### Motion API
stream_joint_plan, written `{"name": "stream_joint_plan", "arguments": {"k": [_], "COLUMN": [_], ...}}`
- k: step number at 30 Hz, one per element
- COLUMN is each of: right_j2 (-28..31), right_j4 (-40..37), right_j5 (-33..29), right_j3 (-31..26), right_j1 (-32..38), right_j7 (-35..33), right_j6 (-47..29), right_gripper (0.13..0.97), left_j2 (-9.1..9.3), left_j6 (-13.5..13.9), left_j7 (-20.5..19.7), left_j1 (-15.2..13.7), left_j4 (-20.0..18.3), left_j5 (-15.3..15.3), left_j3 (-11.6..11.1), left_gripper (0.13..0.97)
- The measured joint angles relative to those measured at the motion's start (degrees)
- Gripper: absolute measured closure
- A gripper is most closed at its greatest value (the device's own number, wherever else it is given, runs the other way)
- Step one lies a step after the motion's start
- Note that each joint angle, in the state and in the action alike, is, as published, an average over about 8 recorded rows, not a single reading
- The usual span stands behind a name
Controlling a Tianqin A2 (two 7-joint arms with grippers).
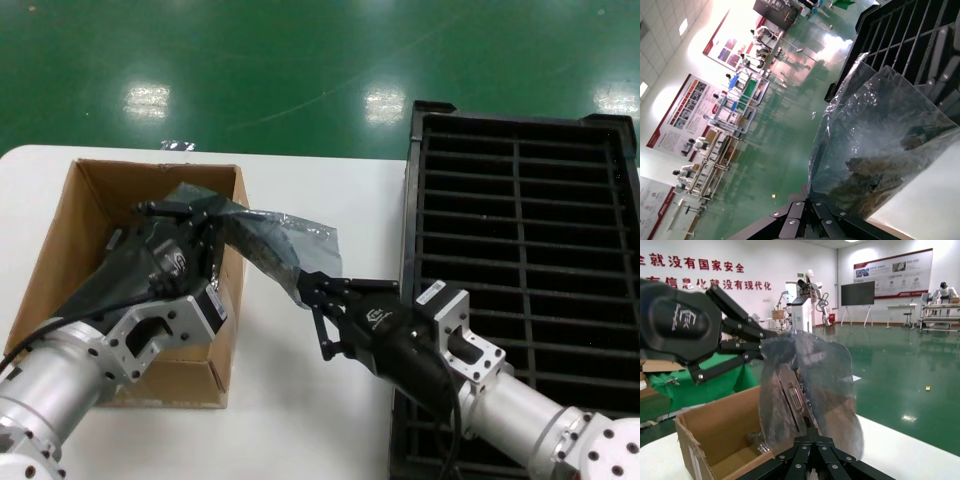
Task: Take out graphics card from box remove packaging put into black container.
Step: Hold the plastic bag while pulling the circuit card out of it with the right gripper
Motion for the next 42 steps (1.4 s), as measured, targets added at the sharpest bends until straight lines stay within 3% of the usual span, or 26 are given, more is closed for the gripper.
{"name": "stream_joint_plan", "arguments": {"k": [21, 30, 42], "right_j2": [-2.39, -3.67, -5.47], "right_j4": [-2.68, -3.82, -5.78], "right_j5": [1.15, 1.39, 3.49], "right_j3": [-1.82, -2.42, -1.8], "right_j1": [1.27, 1.62, 2.32], "right_j7": [-3.35, -4.61, -6.92], "right_j6": [2.14, 2.93, 3.62], "right_gripper": [0.962, 0.905, 0.739], "left_j2": [0.0, 0.0, 0.0], "left_j6": [0.0, 0.0, 0.0], "left_j7": [0.0, 0.0, 0.0], "left_j1": [0.0, 0.0, 0.0], "left_j4": [0.0, 0.0, 0.0], "left_j5": [0.0, 0.0, 0.0], "left_j3": [0.0, 0.0, 0.0], "left_gripper": [0.958, 0.958, 0.958]}}
